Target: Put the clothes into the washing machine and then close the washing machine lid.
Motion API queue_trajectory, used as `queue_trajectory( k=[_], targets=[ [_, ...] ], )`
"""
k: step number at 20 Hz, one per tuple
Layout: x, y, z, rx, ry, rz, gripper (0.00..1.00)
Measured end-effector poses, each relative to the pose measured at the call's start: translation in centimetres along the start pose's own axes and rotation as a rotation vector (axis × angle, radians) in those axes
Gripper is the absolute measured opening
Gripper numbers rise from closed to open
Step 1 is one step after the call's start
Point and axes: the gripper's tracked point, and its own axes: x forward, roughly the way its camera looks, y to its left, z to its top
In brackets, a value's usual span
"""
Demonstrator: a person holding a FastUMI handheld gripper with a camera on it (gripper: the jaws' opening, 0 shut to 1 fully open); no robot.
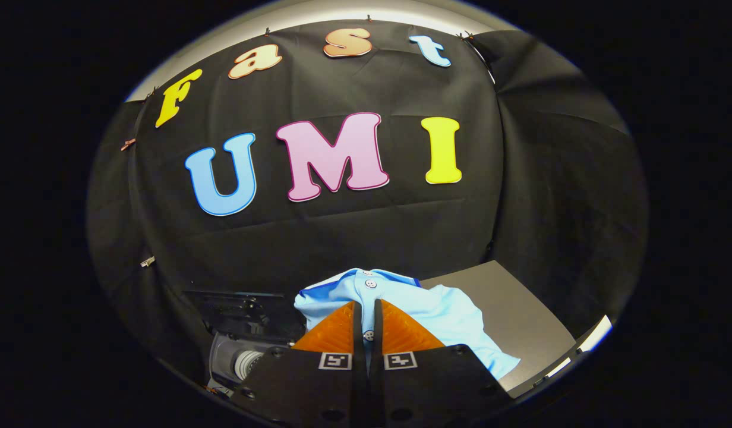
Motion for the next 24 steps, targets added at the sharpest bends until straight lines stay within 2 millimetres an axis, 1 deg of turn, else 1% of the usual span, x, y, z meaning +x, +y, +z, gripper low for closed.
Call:
queue_trajectory(
  k=[6, 9, 10, 15, 19, 20, 23, 24],
  targets=[
    [-1.9, 7.0, 0.1, -0.029, -0.018, 0.063, 0.05],
    [-3.0, 11.2, 0.0, -0.052, -0.022, 0.102, 0.05],
    [-3.4, 12.4, -0.4, -0.052, -0.020, 0.118, 0.05],
    [-5.1, 19.2, -1.0, -0.027, -0.040, 0.202, 0.05],
    [-6.1, 23.6, -2.3, -0.036, -0.039, 0.242, 0.05],
    [-6.1, 24.4, -2.9, -0.035, -0.033, 0.246, 0.05],
    [-5.6, 26.7, -5.1, -0.024, -0.012, 0.259, 0.05],
    [-5.3, 27.2, -6.0, -0.021, -0.004, 0.259, 0.05]
  ],
)
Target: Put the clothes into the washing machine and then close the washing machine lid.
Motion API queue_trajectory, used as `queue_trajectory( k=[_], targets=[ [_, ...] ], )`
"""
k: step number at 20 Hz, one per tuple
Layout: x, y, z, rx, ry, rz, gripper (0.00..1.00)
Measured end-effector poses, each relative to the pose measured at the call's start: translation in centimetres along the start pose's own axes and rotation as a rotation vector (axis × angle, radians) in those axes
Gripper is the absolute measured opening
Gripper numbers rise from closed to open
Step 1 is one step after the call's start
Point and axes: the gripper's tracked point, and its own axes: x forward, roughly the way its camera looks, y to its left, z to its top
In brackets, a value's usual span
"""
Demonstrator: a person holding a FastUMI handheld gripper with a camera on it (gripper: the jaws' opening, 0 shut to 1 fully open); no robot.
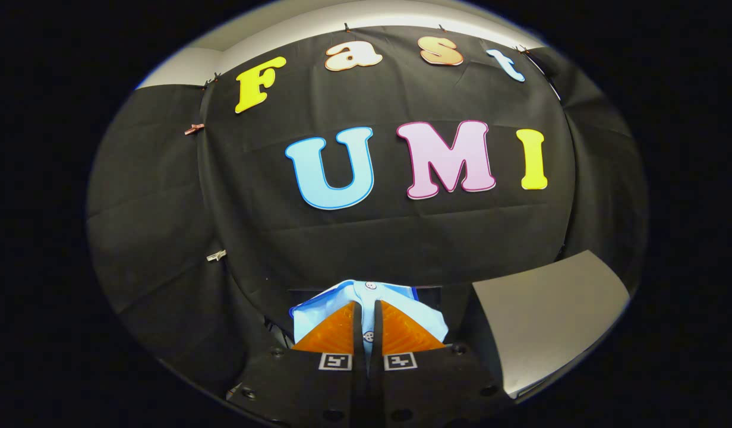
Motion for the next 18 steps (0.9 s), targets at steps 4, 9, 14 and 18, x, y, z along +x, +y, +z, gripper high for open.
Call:
queue_trajectory(
  k=[4, 9, 14, 18],
  targets=[
    [2.4, 1.2, -4.6, -0.013, 0.055, -0.013, 0.05],
    [6.4, 1.2, -10.9, -0.065, 0.139, -0.055, 0.05],
    [10.0, 0.7, -16.6, -0.078, 0.204, -0.085, 0.05],
    [12.7, 0.3, -21.8, -0.114, 0.274, -0.107, 0.05]
  ],
)
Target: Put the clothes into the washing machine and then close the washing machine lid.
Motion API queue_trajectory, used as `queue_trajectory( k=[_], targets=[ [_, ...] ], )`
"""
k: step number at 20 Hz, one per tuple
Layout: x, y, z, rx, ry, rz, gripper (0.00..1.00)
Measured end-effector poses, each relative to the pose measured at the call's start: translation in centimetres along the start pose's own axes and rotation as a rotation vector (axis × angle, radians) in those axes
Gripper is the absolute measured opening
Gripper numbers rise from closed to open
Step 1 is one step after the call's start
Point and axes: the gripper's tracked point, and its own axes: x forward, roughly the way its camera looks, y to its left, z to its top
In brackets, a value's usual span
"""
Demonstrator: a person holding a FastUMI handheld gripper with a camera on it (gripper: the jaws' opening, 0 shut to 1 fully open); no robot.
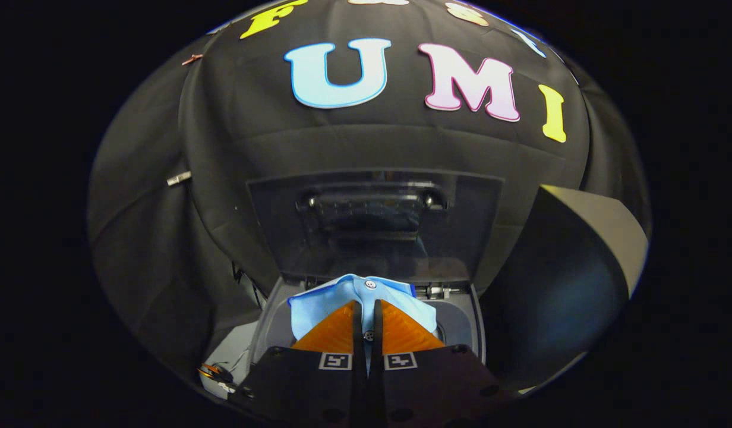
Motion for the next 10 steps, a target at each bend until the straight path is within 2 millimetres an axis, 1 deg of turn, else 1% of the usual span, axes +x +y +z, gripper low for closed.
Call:
queue_trajectory(
  k=[6, 8, 9, 10],
  targets=[
    [4.9, 0.9, -6.8, -0.038, 0.117, -0.012, 0.05],
    [6.4, 0.8, -9.1, -0.035, 0.160, -0.020, 0.05],
    [7.2, 0.3, -10.3, -0.038, 0.183, -0.038, 0.05],
    [7.6, 0.0, -10.8, -0.044, 0.196, -0.050, 0.05]
  ],
)
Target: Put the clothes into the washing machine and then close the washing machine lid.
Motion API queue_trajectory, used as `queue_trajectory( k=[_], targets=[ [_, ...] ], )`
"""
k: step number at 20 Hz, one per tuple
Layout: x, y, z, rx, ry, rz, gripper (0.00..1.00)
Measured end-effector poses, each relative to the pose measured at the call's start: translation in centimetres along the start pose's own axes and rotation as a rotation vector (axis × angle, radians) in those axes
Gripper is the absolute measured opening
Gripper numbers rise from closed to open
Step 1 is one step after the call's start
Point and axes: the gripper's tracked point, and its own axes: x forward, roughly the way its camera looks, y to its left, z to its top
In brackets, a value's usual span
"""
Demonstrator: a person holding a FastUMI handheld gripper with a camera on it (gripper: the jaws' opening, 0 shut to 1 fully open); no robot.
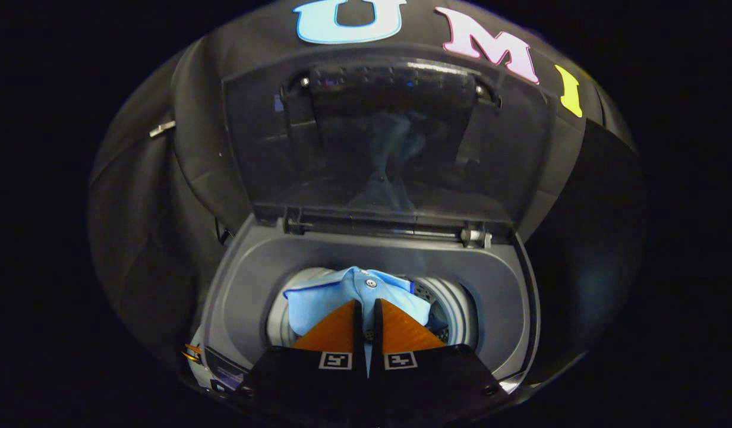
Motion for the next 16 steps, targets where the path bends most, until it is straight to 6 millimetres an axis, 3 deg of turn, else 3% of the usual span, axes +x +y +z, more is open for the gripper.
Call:
queue_trajectory(
  k=[8, 15, 16],
  targets=[
    [3.0, -1.1, -3.6, 0.023, 0.073, -0.046, 0.05],
    [3.8, -1.3, -4.5, 0.012, 0.094, -0.070, 0.05],
    [3.5, -1.3, -4.3, 0.018, 0.090, -0.068, 0.12]
  ],
)
